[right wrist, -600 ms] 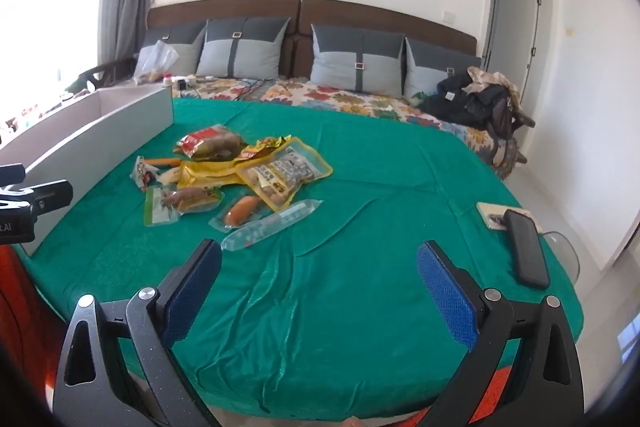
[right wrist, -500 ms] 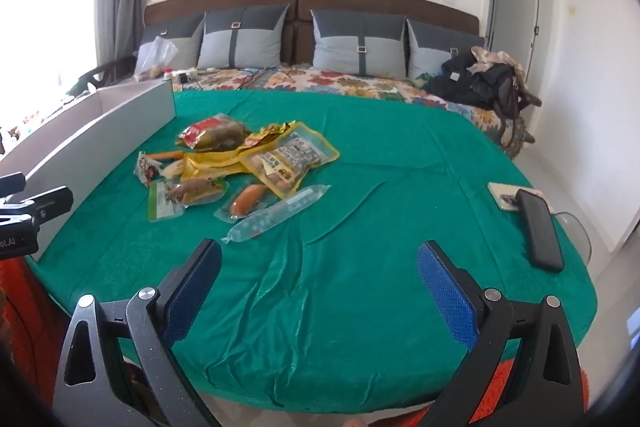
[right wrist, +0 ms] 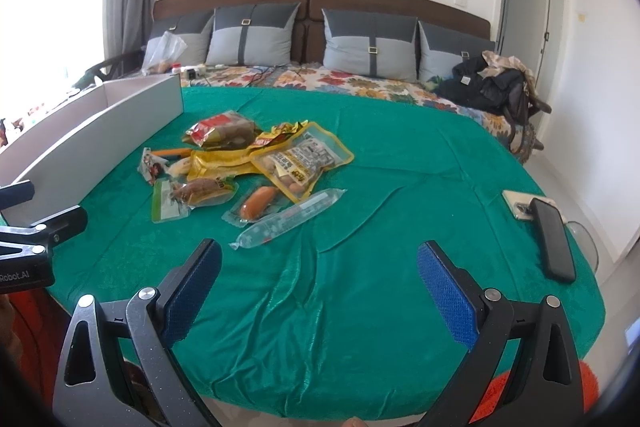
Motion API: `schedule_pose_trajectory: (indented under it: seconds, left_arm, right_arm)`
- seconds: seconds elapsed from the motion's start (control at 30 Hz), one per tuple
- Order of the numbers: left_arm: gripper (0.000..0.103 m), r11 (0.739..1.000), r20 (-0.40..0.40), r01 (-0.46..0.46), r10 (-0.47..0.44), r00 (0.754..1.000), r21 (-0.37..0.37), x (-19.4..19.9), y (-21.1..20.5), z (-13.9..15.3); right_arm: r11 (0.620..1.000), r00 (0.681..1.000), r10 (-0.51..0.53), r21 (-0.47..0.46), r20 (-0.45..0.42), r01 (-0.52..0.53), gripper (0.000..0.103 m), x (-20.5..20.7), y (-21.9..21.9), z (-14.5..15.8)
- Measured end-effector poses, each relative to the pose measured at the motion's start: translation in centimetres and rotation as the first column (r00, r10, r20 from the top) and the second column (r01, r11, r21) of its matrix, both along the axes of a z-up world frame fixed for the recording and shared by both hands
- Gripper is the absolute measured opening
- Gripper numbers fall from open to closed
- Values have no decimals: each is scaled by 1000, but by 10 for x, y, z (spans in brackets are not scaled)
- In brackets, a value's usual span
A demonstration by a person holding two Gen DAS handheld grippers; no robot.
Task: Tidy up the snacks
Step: 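Move both tools toward the snack pile on the green bed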
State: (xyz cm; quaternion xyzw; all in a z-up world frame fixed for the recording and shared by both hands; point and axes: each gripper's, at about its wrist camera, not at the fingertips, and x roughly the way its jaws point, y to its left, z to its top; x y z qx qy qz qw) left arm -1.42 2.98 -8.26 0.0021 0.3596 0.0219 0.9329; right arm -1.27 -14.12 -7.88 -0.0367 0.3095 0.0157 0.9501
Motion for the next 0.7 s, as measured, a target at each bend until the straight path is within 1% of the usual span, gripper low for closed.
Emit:
schedule_pose_trajectory:
  seconds: [0.1,0.13,0.23,0.3,0.37,0.53,0.63,0.7]
  left_arm:
    - [103,1000,-22,4,-4,1000,-11,4,5,-6]
    - [103,1000,-29,2,-2,1000,-15,5,7,-8]
    - [103,1000,-51,-3,2,999,-25,8,13,-13]
    - [103,1000,-59,-10,9,998,-26,8,17,-15]
    - [103,999,-61,-15,14,998,-29,9,21,-16]
    - [103,999,-75,-33,30,997,-36,12,27,-17]
    - [103,999,-90,-35,32,995,-28,13,26,-20]
    - [103,999,-97,-30,28,995,-19,13,24,-22]
  right_arm:
    - [1000,1000,-11,9,-21,12,100,1,-1,-3]
    - [1000,1000,-16,24,-11,16,100,0,0,-3]
    - [1000,999,-30,5,-19,30,100,2,0,-7]
    - [999,998,-44,-4,-48,44,100,5,0,-13]
    - [998,996,-54,16,-75,55,100,7,0,-16]
    - [998,994,-67,2,-90,68,100,8,-2,-21]
    - [997,991,-75,-15,-107,74,100,7,-4,-23]
    - [997,990,-78,5,-114,79,100,7,-5,-23]
